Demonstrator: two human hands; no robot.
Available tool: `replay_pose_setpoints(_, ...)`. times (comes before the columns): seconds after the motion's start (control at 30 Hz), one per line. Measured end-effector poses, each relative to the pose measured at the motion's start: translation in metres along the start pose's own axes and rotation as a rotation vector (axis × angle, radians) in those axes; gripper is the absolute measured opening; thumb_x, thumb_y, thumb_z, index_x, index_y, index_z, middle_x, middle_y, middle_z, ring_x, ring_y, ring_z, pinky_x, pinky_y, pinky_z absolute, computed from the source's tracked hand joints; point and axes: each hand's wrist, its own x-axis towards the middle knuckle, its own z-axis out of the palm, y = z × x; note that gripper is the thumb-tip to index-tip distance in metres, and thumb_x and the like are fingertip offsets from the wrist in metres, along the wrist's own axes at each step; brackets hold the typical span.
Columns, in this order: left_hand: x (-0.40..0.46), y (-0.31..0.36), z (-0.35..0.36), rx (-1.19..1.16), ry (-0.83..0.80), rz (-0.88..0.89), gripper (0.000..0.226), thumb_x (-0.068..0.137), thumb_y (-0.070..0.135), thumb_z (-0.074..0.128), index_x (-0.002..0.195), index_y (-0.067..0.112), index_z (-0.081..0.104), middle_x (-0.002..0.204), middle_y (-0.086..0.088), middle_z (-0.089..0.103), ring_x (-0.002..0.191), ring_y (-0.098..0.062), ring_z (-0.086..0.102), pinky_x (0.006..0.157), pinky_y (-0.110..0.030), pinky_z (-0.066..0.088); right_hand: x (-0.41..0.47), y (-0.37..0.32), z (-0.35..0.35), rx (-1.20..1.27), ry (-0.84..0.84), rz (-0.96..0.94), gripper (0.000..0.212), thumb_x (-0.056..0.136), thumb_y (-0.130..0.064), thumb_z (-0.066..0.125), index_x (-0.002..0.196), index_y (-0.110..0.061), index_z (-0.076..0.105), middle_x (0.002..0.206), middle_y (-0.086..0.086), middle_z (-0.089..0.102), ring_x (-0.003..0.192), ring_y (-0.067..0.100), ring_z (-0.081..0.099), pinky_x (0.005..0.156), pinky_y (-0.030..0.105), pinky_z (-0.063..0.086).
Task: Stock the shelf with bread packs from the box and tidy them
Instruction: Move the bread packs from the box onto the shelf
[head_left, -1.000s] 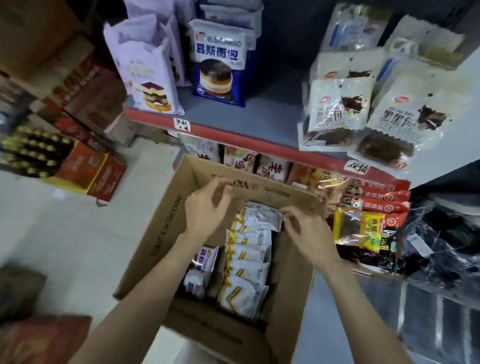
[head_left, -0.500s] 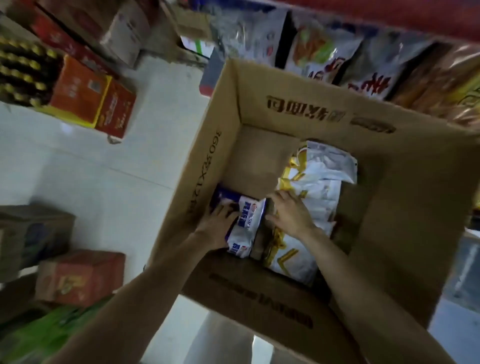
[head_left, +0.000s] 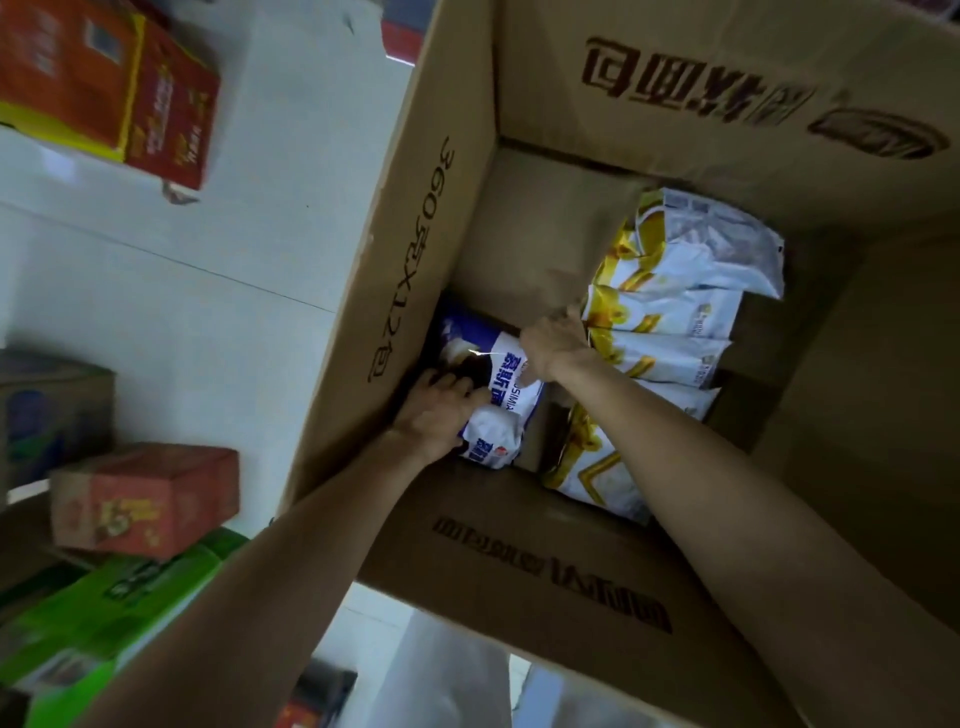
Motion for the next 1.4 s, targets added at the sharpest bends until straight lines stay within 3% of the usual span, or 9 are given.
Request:
replay_pose_setpoints(0.27, -0.006, 0.006, -0.03, -0.332, 0.348, 0.032, 0.062, 0.075, 0.026, 0.074, 0.132, 0.019, 0.05, 0.125, -0.007, 0.057, 0.115, -0.029, 0.051, 0.098, -0.039, 0.033, -0.078, 0.03, -0.044, 0.722, 0.403, 0.226, 0.045, 0.076, -0.039, 0.073, 0.11, -0.012, 0.062, 0.102, 0.009, 0.067, 0.098, 0.027, 0.061, 0.074, 0.032, 0.047)
replay_pose_setpoints(0.43, -0.028, 0.009, -0.072, -0.598, 0.582, -0.035, 0.065, 0.071, 0.033, 0.078, 0.128, 0.014, 0.054, 0.116, -0.01, 0.062, 0.106, -0.033, 0.058, 0.085, -0.038, 0.045, -0.157, 0.059, -0.07, 1.084, 0.81, 0.278, 0.044, 0.079, -0.026, 0.074, 0.115, -0.013, 0.055, 0.102, -0.005, 0.06, 0.092, 0.003, 0.054, 0.074, 0.0, 0.038)
replay_pose_setpoints(0.53, -0.053, 0.012, -0.106, -0.835, 0.653, -0.138, 0.073, 0.072, 0.039, 0.078, 0.134, 0.021, 0.043, 0.123, -0.001, 0.062, 0.111, -0.022, 0.057, 0.083, -0.029, 0.044, -0.204, 0.072, -0.091, 1.188, 1.035, 0.364, 0.042, 0.08, -0.028, 0.074, 0.112, -0.014, 0.052, 0.103, -0.006, 0.058, 0.093, 0.003, 0.057, 0.081, 0.016, 0.048)
replay_pose_setpoints(0.73, -0.104, 0.015, -0.176, -1.151, 0.814, -0.123, 0.067, 0.068, 0.052, 0.071, 0.126, 0.036, 0.041, 0.115, 0.015, 0.063, 0.105, -0.01, 0.06, 0.084, -0.027, 0.049, -0.28, 0.097, -0.167, 1.146, 1.325, 0.348, 0.04, 0.086, -0.036, 0.067, 0.118, -0.015, 0.055, 0.103, -0.003, 0.064, 0.087, 0.005, 0.062, 0.074, 0.017, 0.05)
replay_pose_setpoints(0.93, -0.133, 0.006, -0.265, -1.247, 0.973, -0.057, 0.061, 0.077, 0.038, 0.076, 0.128, 0.032, 0.044, 0.114, 0.016, 0.063, 0.102, -0.004, 0.059, 0.08, -0.017, 0.047, -0.322, 0.119, -0.278, 1.001, 1.548, 0.272, 0.037, 0.089, -0.033, 0.061, 0.116, -0.009, 0.056, 0.095, -0.006, 0.061, 0.079, -0.002, 0.053, 0.07, 0.011, 0.043)
replay_pose_setpoints(1.0, -0.134, -0.001, -0.288, -1.272, 1.029, -0.043, 0.058, 0.076, 0.041, 0.075, 0.124, 0.037, 0.043, 0.115, 0.014, 0.064, 0.105, -0.01, 0.061, 0.083, -0.026, 0.05, -0.326, 0.126, -0.319, 0.918, 1.606, 0.234, 0.039, 0.09, -0.035, 0.059, 0.119, -0.01, 0.056, 0.099, -0.006, 0.061, 0.084, 0.004, 0.056, 0.075, 0.016, 0.044)
replay_pose_setpoints(1.13, -0.131, -0.016, -0.324, -1.295, 1.093, -0.047, 0.064, 0.072, 0.054, 0.07, 0.126, 0.035, 0.041, 0.119, 0.009, 0.064, 0.108, -0.012, 0.061, 0.09, -0.04, 0.052, -0.298, 0.142, -0.403, 0.557, 1.508, 0.263, 0.043, 0.09, -0.039, 0.054, 0.124, -0.012, 0.054, 0.111, 0.013, 0.065, 0.101, 0.034, 0.059, 0.08, 0.039, 0.044)
replay_pose_setpoints(1.3, -0.121, -0.03, -0.353, -1.326, 1.124, -0.072, 0.067, 0.076, 0.046, 0.074, 0.131, 0.028, 0.04, 0.119, 0.009, 0.063, 0.106, -0.01, 0.061, 0.091, -0.041, 0.053, -0.221, 0.14, -0.454, 0.207, 1.131, 0.32, 0.055, 0.091, -0.043, 0.053, 0.14, -0.02, 0.04, 0.134, 0.01, 0.051, 0.124, 0.031, 0.044, 0.099, 0.039, 0.035)
replay_pose_setpoints(1.4, -0.114, -0.037, -0.366, -1.33, 1.121, -0.08, 0.066, 0.078, 0.042, 0.074, 0.132, 0.026, 0.041, 0.12, 0.009, 0.062, 0.107, -0.009, 0.061, 0.09, -0.037, 0.053, -0.219, 0.144, -0.433, 0.185, 1.264, 0.429, 0.065, 0.088, -0.046, 0.055, 0.144, -0.02, 0.033, 0.144, 0.009, 0.04, 0.131, 0.033, 0.035, 0.103, 0.046, 0.031)
